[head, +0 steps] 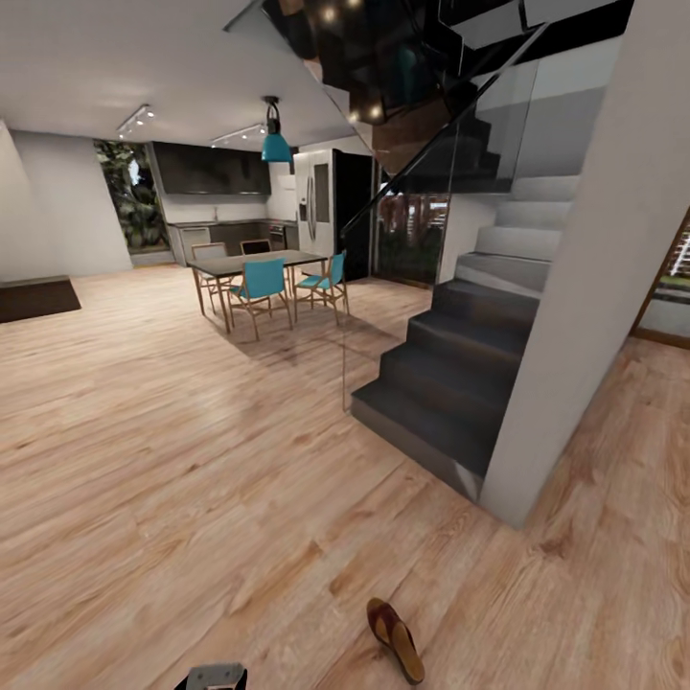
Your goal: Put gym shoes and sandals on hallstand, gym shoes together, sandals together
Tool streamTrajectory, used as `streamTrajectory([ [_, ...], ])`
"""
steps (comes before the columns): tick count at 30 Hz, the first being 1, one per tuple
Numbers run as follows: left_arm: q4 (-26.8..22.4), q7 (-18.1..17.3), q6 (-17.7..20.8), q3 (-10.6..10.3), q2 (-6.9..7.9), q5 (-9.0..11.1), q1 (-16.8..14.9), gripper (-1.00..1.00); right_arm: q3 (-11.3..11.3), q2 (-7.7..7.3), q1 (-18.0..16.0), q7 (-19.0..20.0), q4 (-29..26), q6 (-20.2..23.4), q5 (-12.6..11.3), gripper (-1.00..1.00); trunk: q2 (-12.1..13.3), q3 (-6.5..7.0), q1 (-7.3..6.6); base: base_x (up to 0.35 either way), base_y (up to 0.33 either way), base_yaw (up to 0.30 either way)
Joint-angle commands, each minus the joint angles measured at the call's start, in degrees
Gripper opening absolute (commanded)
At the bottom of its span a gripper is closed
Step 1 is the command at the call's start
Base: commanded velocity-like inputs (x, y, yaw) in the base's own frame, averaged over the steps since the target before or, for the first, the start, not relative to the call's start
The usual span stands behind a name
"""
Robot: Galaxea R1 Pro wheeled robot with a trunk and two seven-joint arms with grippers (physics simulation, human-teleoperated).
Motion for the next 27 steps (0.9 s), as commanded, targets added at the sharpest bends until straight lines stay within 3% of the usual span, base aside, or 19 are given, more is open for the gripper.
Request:
streamTrajectory([
  [1,0.02,0.02,-0.16,0.11,-0.04,0.13,-0.03,1.00,-0.04,0.00,-0.02,-0.02,-0.03,0.01,-0.02,1.00,-0.02,-0.06,0.03,0.338,-0.148,0.029],
  [20,0.02,0.02,-0.16,0.11,-0.04,0.13,-0.03,1.00,-0.04,0.00,-0.02,-0.02,-0.08,0.01,-0.03,1.00,-0.02,-0.07,0.03,0.287,-0.183,0.008],
  [27,0.02,0.02,-0.16,0.03,-0.04,0.13,-0.03,1.00,-0.04,0.00,-0.02,-0.02,-0.07,0.01,-0.03,1.00,-0.02,-0.17,0.03,0.098,-0.068,0.207],
])
